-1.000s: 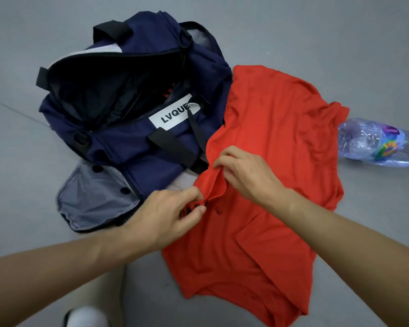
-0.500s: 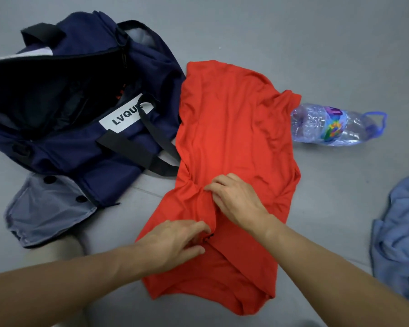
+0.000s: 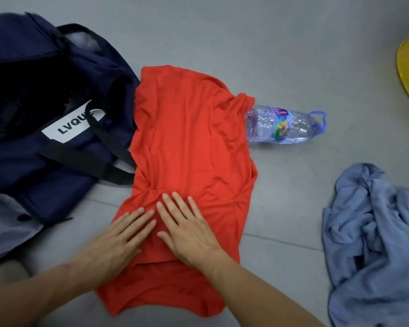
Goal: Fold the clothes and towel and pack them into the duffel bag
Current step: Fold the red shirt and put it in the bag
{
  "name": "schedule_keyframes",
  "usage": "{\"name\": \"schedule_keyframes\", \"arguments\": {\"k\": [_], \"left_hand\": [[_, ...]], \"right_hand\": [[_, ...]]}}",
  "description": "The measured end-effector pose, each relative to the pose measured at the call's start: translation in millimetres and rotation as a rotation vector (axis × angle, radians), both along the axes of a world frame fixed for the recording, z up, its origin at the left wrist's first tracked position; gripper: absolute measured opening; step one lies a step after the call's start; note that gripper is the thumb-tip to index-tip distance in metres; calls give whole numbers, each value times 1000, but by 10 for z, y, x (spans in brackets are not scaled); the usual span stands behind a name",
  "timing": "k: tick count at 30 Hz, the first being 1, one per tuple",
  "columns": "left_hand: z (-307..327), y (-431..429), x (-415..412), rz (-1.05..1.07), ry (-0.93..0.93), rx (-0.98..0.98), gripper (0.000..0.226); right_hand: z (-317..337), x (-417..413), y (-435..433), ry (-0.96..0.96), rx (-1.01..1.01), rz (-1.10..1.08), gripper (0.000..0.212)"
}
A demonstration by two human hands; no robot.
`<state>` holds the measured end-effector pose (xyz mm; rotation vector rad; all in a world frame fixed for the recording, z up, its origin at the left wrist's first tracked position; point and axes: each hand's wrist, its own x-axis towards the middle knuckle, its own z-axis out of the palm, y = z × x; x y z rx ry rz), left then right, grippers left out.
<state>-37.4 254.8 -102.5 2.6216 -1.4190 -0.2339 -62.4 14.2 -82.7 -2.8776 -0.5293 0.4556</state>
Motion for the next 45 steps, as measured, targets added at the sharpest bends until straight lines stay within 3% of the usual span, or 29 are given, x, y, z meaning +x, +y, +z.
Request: {"name": "schedule_keyframes", "arguments": {"k": [4,13,23,27,31,39,45], "left_hand": [[-79,135,-56,-9,8,55,66],[29,277,-267,33,66,153,80],[233,404,-577,56,127,277,86],[207,293,-495,-101,67,235,84],[148,220,-488,-130,94,229,86],[109,319,-391,-142,94,281,79],[141,350,-377,-169,53,263,75]], "right_hand": [[-81,-130,2,58,-74,-45,75],[143,-524,-327,-12,-57,-39,72],[444,-1203,-1106,57,-175,151,79],[423,-1284,-988,-10,-115,125,80],[201,-1222,-734,39,-82,42,87],[-24,-1470,-821,36,-58,0,52],[-20,-1677,-868,-28,-55,6,45]]}}
